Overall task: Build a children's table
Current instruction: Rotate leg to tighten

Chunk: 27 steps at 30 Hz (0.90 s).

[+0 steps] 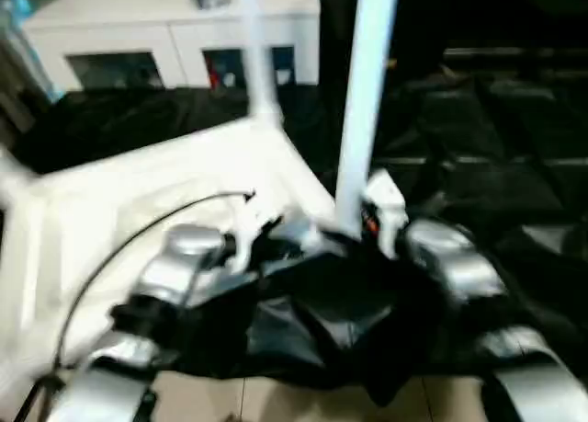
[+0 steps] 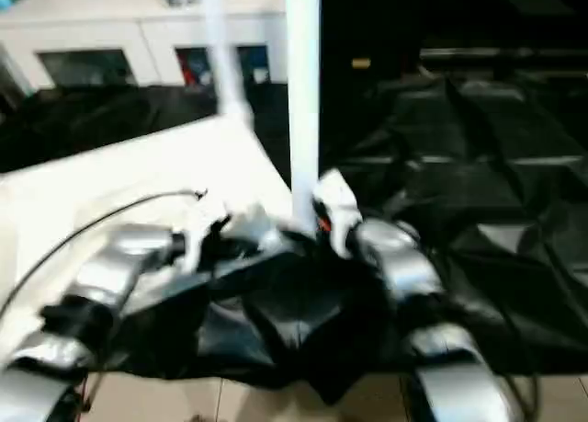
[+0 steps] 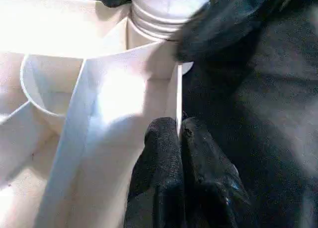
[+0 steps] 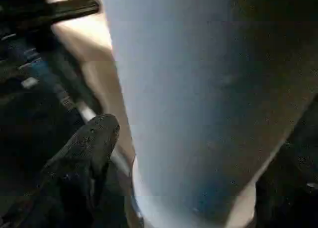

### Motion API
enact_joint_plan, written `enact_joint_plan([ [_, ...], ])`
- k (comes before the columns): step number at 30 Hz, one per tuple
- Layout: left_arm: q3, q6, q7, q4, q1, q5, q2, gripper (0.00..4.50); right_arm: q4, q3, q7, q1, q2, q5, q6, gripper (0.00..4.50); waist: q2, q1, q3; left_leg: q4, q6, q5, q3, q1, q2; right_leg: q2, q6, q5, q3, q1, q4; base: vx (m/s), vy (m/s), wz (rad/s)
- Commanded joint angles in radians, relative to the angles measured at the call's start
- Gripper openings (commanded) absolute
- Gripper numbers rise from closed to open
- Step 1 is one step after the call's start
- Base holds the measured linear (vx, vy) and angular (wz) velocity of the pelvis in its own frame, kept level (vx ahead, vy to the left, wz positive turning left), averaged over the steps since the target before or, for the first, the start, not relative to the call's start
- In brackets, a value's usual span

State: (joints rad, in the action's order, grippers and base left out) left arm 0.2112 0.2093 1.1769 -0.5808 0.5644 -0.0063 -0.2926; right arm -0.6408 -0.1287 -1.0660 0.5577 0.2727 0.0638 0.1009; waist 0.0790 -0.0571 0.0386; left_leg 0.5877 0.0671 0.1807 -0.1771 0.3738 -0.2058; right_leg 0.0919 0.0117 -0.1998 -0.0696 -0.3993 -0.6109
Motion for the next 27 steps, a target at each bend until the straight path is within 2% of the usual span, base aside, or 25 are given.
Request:
enact_joint_plan([
  [1,0.032,-0.038,0.028,0.025,0.028,-0.026,0.023,0.0,0.067,-0.116,-0.15,-0.025,-0.026,0.039,0.035,3.85,-0.014,-0.001,-0.056,-0.064,-0.089,0.216,0.0,-0.01,-0.021,0.044,0.252,-0.138,0.034,0.054,0.074,0.0,0.0,0.0],
  [3,0.032,-0.042,0.036,0.017,0.032,-0.024,0.018,0.0,0.083,-0.122,-0.173,-0.032,-0.019,0.044,0.049,3.6,-0.013,-0.002,-0.055,-0.067,-0.077,0.223,0.001,-0.011,-0.022,0.044,0.241,-0.169,0.035,0.054,0.075,0.0,0.0,0.0],
  [4,0.033,-0.044,0.041,0.014,0.034,-0.025,0.014,0.0,0.095,-0.126,-0.186,-0.037,-0.015,0.048,0.059,3.51,-0.023,-0.001,-0.057,-0.067,-0.073,0.215,0.0,-0.01,-0.022,0.044,0.24,-0.162,0.036,0.053,0.075,0.0,0.0,0.0],
  [5,0.033,-0.045,0.044,0.013,0.034,-0.025,0.013,0.0,0.101,-0.127,-0.192,-0.039,-0.014,0.05,0.063,3.43,-0.019,-0.005,-0.059,-0.065,-0.074,0.197,0.001,-0.01,-0.021,0.045,0.242,-0.148,0.037,0.053,0.072,0.0,0.0,0.0],
  [6,0.033,-0.047,0.05,0.01,0.036,-0.026,0.009,0.0,0.112,-0.132,-0.203,-0.043,-0.011,0.052,0.074,3.43,-0.021,-0.005,-0.058,-0.064,-0.076,0.19,0.0,-0.009,-0.022,0.046,0.242,-0.141,0.037,0.053,0.071,0.0,0.0,0.0],
  [8,0.029,-0.052,0.057,0.004,0.04,-0.024,0.005,0.0,0.118,-0.133,-0.208,-0.046,-0.016,0.044,0.081,3.15,-0.02,-0.007,-0.06,-0.063,-0.08,0.169,0.001,-0.007,-0.02,0.046,0.242,-0.121,0.037,0.054,0.069,0.0,0.0,0.0],
  [9,0.026,-0.053,0.056,0.003,0.04,-0.024,0.005,0.0,0.119,-0.132,-0.199,-0.047,-0.023,0.039,0.085,3.15,-0.018,-0.007,-0.06,-0.062,-0.082,0.16,0.001,-0.008,-0.02,0.046,0.244,-0.11,0.036,0.053,0.068,0.0,0.0,0.0],
  [13,0.022,-0.043,0.037,0.01,0.034,-0.025,0.015,0.0,0.117,-0.122,-0.153,-0.05,-0.042,0.036,0.087,2.84,-0.016,-0.007,-0.058,-0.064,-0.074,0.179,0.001,-0.008,-0.02,0.046,0.241,-0.14,0.035,0.052,0.072,0.0,0.0,0.0],
  [16,0.012,-0.027,-0.003,0.013,0.033,-0.022,0.03,0.0,0.086,-0.095,-0.06,-0.044,-0.073,0.021,0.079,2.72,-0.016,-0.003,-0.055,-0.068,-0.058,0.198,0.002,-0.008,-0.019,0.046,0.233,-0.171,0.036,0.051,0.075,0.0,0.0,0.0],
  [17,-0.001,-0.008,-0.053,0.015,0.036,-0.018,0.048,0.0,0.032,-0.061,0.062,-0.026,-0.109,-0.003,0.064,2.69,-0.013,-0.002,-0.055,-0.069,-0.05,0.216,0.003,-0.01,-0.019,0.046,0.225,-0.2,0.035,0.051,0.077,0.0,0.0,0.0],
  [18,-0.006,-0.001,-0.073,0.016,0.037,-0.017,0.055,0.0,0.01,-0.048,0.11,-0.018,-0.123,-0.012,0.059,2.68,-0.012,0.004,-0.052,-0.071,-0.041,0.227,0.001,-0.009,-0.021,0.049,0.226,-0.211,0.038,0.046,0.077,0.0,0.0,0.0],
  [19,-0.013,0.009,-0.104,0.018,0.038,-0.014,0.067,0.0,-0.026,-0.028,0.184,-0.005,-0.143,-0.023,0.055,2.68,-0.012,0.012,-0.05,-0.076,-0.018,0.251,0.007,-0.008,-0.017,0.049,0.217,-0.258,0.035,0.049,0.081,0.0,0.0,0.0],
  [21,-0.038,0.034,-0.19,0.018,0.043,-0.015,0.108,0.0,-0.101,0.025,0.338,0.028,-0.192,-0.022,0.052,2.67,-0.009,0.022,-0.049,-0.077,-0.006,0.275,0.007,-0.013,-0.016,0.048,0.204,-0.294,0.037,0.046,0.086,0.0,0.0,0.0],
  [23,-0.049,0.053,-0.242,0.022,0.042,-0.015,0.136,0.0,-0.147,0.066,0.425,0.055,-0.223,-0.004,0.068,2.67,-0.007,0.028,-0.052,-0.076,-0.004,0.271,0.008,-0.014,-0.014,0.047,0.205,-0.279,0.036,0.048,0.087,0.0,0.0,0.0],
  [26,-0.05,0.077,-0.308,0.037,0.036,-0.004,0.175,0.0,-0.201,0.095,0.519,0.089,-0.264,0.005,0.068,2.67,-0.008,0.031,-0.06,-0.068,-0.035,0.19,0.004,-0.008,-0.012,0.043,0.235,-0.129,0.036,0.052,0.076,0.0,0.0,0.0],
  [27,-0.051,0.081,-0.324,0.038,0.035,-0.001,0.182,0.0,-0.211,0.098,0.532,0.094,-0.271,0.0,0.063,2.67,-0.009,0.028,-0.061,-0.066,-0.041,0.183,0.003,-0.009,-0.011,0.042,0.237,-0.115,0.035,0.053,0.076,0.0,0.0,0.0],
])
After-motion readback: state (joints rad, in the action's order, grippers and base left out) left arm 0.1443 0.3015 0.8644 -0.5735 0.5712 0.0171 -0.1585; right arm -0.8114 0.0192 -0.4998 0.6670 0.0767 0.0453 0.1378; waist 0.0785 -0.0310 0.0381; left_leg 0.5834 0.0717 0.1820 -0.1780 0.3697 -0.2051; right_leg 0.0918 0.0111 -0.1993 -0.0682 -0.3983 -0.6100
